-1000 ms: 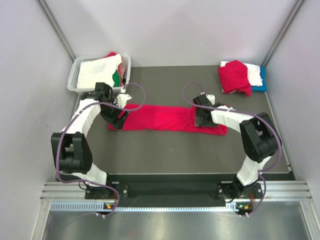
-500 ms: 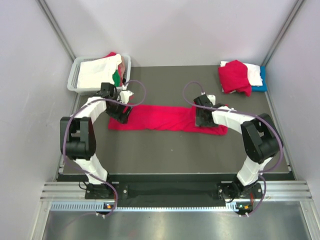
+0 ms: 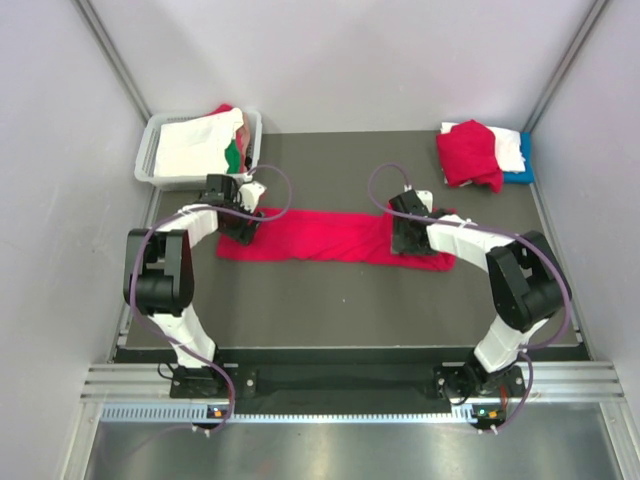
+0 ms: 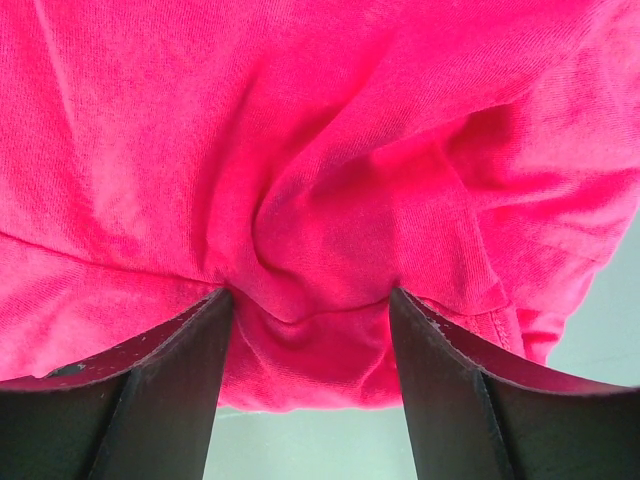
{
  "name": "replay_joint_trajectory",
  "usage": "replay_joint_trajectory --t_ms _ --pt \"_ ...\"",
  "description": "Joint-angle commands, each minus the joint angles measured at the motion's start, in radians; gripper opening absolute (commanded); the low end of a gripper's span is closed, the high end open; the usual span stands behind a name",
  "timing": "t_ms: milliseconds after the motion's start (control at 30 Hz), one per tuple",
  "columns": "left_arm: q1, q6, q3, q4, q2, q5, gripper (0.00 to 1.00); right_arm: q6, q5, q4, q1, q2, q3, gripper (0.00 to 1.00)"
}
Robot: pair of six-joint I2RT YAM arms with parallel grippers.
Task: Fold and stack the t-shirts
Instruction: Fold the tshirt
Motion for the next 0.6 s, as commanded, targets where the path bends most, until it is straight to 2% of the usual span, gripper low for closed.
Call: replay_joint_trajectory --t_ms 0,200,567 --pt "-0.011 0.048 -0.051 0.067 -0.020 -0.059 0.73 -0.031 0.037 -0.010 0.003 -0.009 0.066 0.64" --pt "-0.047 0.103 -0.140 0.084 -0.074 -0.130 0.73 -0.059 0.020 -0.007 -0.038 0.032 0.118 0.65" --pt "-0.078 0.097 -0.238 0.018 -0.121 -0.101 0.72 -0.068 -0.004 0.019 -0.054 0.088 0.132 0.65"
